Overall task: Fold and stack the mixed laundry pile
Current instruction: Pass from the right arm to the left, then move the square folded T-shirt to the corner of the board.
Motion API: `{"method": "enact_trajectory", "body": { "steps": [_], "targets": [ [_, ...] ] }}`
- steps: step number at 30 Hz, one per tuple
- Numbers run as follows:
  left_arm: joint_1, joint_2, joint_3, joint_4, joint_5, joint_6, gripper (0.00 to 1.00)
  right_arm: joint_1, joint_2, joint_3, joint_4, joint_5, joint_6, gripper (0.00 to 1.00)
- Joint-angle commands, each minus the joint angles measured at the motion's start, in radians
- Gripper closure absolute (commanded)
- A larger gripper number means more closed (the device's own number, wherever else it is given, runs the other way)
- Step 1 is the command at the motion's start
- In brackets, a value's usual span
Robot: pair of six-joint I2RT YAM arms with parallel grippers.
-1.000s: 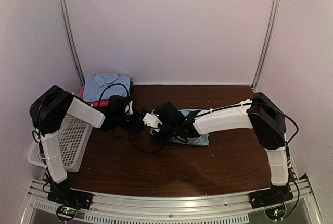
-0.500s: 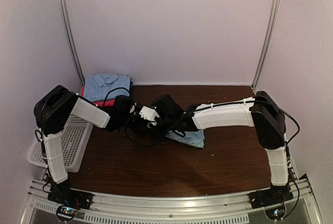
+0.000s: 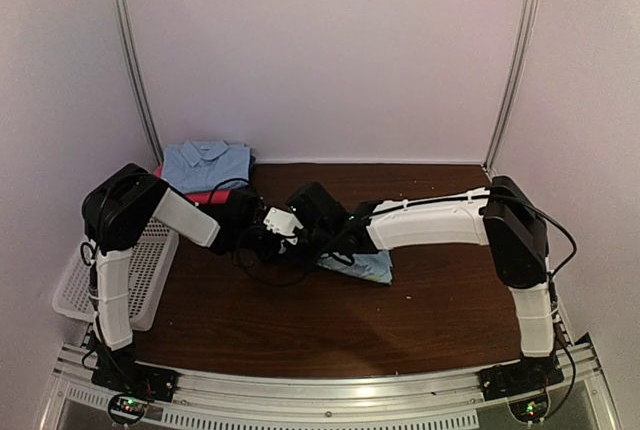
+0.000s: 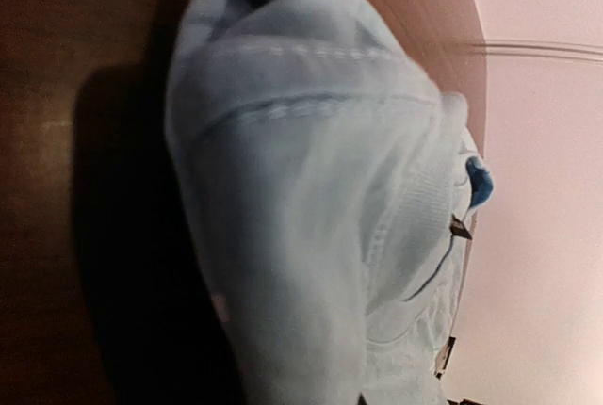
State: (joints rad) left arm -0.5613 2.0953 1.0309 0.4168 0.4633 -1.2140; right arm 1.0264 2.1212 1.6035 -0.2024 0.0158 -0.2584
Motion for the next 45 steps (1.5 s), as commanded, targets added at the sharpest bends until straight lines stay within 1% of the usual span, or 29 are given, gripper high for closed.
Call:
{"method": "enact_trajectory", "body": {
  "steps": [1, 2, 5, 7, 10, 13, 14, 16, 18, 20, 23, 27, 29, 34, 42, 45],
  "targets": [
    [0.015, 0.034, 0.048, -0.070, 0.026, 0.088, 1.00, 0.011, -0.038, -0.018, 0.069, 0.007, 0.035, 0.91],
    [0.015, 0.025, 0.073, -0.124, 0.010, 0.128, 1.00, 0.011, -0.057, -0.042, 0.080, 0.007, 0.044, 0.87],
    [0.015, 0.001, 0.191, -0.348, -0.067, 0.307, 1.00, 0.000, -0.143, -0.137, 0.125, -0.004, 0.086, 0.68],
    [0.017, 0.006, 0.306, -0.525, -0.137, 0.428, 1.00, -0.017, -0.226, -0.205, 0.146, -0.014, 0.126, 0.60],
    [0.022, 0.025, 0.460, -0.717, -0.257, 0.595, 1.00, -0.051, -0.338, -0.310, 0.167, -0.013, 0.181, 0.50],
    [0.037, 0.055, 0.606, -0.847, -0.343, 0.741, 1.00, -0.090, -0.450, -0.412, 0.169, -0.014, 0.236, 0.35],
    [0.044, 0.069, 0.656, -0.884, -0.368, 0.775, 1.00, -0.104, -0.484, -0.443, 0.169, -0.014, 0.254, 0.28],
    [0.063, 0.097, 0.743, -0.940, -0.401, 0.829, 1.00, -0.132, -0.548, -0.502, 0.161, -0.014, 0.296, 0.21],
    [0.080, 0.133, 0.829, -0.985, -0.432, 0.879, 1.00, -0.152, -0.603, -0.563, 0.153, -0.014, 0.322, 0.10],
    [0.096, 0.168, 0.920, -1.031, -0.479, 0.922, 1.00, -0.165, -0.651, -0.610, 0.151, -0.012, 0.336, 0.08],
    [0.116, 0.229, 1.088, -1.099, -0.530, 0.993, 1.00, -0.175, -0.701, -0.667, 0.152, -0.002, 0.354, 0.06],
    [0.139, 0.304, 1.289, -1.166, -0.552, 1.053, 1.00, -0.183, -0.730, -0.710, 0.151, 0.008, 0.366, 0.05],
    [0.147, 0.322, 1.355, -1.184, -0.553, 1.073, 1.00, -0.186, -0.732, -0.723, 0.155, 0.009, 0.369, 0.05],
    [0.150, 0.308, 1.419, -1.199, -0.548, 1.095, 1.00, -0.192, -0.712, -0.724, 0.166, 0.002, 0.369, 0.05],
    [0.150, 0.212, 1.422, -1.210, -0.567, 1.113, 1.00, -0.191, -0.693, -0.705, 0.171, -0.013, 0.366, 0.04],
    [0.150, 0.188, 1.441, -1.210, -0.545, 1.114, 1.00, -0.191, -0.696, -0.706, 0.169, -0.014, 0.366, 0.05]
  ]
}}
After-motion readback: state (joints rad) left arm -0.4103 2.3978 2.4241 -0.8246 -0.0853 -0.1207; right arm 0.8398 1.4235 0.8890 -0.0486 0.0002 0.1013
